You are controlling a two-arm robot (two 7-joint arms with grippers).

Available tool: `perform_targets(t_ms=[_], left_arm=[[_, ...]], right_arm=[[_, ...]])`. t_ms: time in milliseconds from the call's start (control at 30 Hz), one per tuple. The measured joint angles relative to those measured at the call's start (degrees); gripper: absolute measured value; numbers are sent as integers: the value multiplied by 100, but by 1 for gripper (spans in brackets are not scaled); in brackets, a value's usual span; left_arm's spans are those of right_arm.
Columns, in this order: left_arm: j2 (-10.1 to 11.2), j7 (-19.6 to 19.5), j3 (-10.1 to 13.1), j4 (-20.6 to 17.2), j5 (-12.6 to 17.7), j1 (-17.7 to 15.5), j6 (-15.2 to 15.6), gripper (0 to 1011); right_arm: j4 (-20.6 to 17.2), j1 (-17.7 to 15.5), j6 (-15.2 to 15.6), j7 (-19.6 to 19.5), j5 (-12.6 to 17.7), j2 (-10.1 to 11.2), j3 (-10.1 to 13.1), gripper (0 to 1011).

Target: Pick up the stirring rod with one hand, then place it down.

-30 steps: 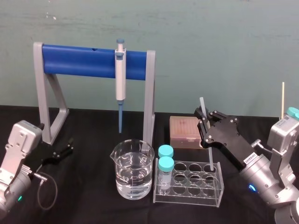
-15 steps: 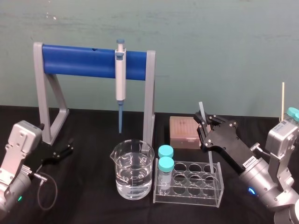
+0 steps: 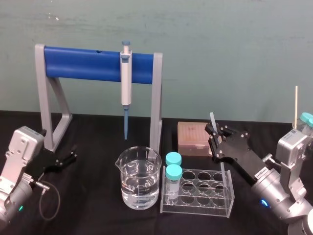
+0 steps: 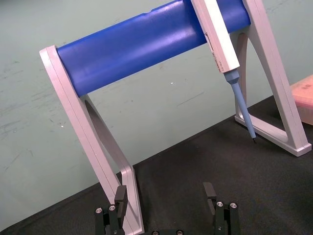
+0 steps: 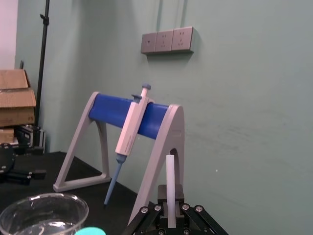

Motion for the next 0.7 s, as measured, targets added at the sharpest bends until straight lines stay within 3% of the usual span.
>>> perform_targets(t_ms=[367,700], left_arm=[[0,0,0,0,0,0,0,1000],[0,0,0,0,0,0,0,1000]], right_arm=[[320,148,-63,142,33,-31,-66,72],[388,210,-94,175,66,-59,-94,72]])
